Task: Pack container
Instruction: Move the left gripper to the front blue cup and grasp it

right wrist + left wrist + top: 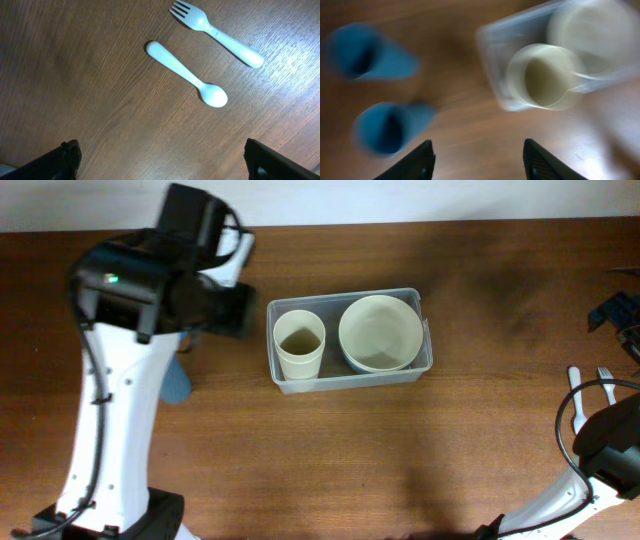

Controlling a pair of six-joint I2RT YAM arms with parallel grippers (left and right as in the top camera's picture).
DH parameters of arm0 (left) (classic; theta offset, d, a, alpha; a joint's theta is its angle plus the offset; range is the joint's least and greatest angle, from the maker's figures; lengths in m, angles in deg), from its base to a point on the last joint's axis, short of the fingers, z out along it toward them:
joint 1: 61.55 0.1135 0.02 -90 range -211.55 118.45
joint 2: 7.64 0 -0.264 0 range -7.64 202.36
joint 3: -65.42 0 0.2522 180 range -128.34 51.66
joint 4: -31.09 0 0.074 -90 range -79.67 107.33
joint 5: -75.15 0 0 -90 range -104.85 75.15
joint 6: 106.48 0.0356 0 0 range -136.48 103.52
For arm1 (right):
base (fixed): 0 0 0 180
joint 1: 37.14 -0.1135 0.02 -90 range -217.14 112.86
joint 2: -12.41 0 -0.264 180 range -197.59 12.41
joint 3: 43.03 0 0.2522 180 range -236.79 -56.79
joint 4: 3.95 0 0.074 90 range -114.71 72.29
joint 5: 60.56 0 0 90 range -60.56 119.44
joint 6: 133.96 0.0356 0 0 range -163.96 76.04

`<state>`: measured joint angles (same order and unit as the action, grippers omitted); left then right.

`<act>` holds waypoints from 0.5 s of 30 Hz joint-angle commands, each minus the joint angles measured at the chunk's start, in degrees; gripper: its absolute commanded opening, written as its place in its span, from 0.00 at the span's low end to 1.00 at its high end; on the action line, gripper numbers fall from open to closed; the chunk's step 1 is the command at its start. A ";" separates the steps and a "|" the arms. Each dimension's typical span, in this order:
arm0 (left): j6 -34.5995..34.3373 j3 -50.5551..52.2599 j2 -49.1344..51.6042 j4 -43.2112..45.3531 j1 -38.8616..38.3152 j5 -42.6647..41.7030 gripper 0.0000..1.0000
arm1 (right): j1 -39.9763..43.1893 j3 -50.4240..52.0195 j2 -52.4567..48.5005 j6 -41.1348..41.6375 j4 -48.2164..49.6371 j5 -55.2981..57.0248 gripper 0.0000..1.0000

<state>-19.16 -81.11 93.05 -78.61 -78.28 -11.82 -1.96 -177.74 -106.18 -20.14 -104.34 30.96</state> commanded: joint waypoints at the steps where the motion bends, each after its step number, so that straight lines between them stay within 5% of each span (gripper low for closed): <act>1: -6.75 -1.20 -0.96 -0.76 5.42 11.41 0.62 | 0.13 0.00 -0.13 0.24 0.13 0.66 0.99; 7: -8.46 3.54 -1.07 -0.76 11.50 2.08 0.62 | 0.13 0.00 -0.15 0.24 0.13 0.66 0.99; 15: -8.66 15.58 -1.11 -0.76 14.08 6.97 0.63 | 0.13 0.00 -0.15 0.24 0.13 0.66 0.99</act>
<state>-26.76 -68.78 92.22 -79.27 -66.41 -6.09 -1.96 -177.74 -106.18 -20.19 -104.34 30.96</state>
